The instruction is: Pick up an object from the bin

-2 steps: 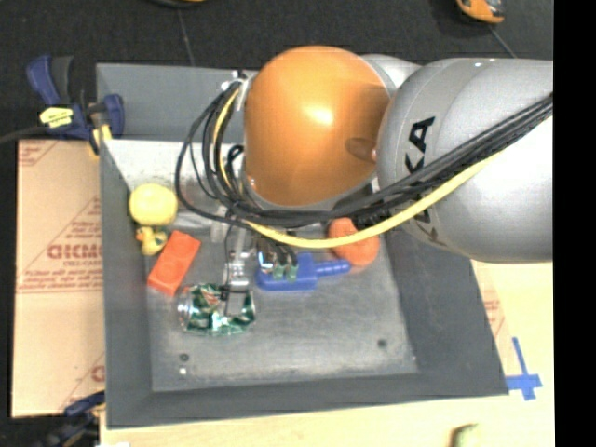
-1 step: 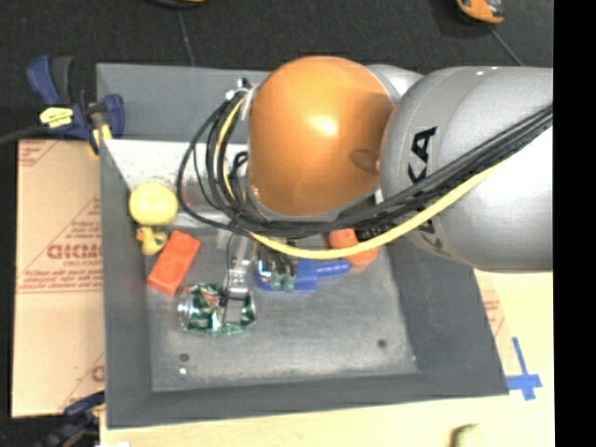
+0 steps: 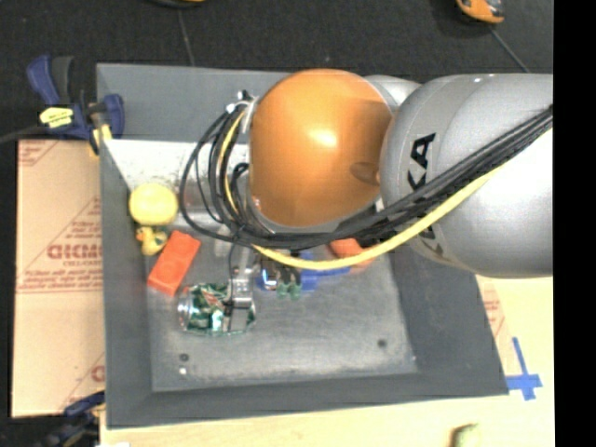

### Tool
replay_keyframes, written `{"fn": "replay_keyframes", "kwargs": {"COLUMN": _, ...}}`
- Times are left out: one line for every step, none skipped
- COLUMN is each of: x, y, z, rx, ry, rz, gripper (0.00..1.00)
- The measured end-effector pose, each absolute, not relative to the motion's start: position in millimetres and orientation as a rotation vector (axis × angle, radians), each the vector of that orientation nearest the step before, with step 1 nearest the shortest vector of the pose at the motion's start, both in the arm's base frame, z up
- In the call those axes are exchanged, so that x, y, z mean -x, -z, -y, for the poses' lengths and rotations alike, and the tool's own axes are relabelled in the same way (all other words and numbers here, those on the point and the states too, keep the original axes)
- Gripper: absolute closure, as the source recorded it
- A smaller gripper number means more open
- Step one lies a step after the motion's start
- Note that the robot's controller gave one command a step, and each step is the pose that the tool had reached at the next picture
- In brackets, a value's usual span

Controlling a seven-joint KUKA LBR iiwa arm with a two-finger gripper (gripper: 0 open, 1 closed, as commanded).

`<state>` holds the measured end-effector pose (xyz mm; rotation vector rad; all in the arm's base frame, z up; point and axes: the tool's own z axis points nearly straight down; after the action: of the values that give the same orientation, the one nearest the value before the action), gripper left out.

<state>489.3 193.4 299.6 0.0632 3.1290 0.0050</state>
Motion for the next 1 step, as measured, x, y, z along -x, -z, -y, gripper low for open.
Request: {"fn": "replay_keyframes", "kwargs": {"x": -486.2, "y": -289.2, "z": -148.5, "rx": 0.197, "ry": -0.005, "rz": -3.125, "gripper": 0.0}}
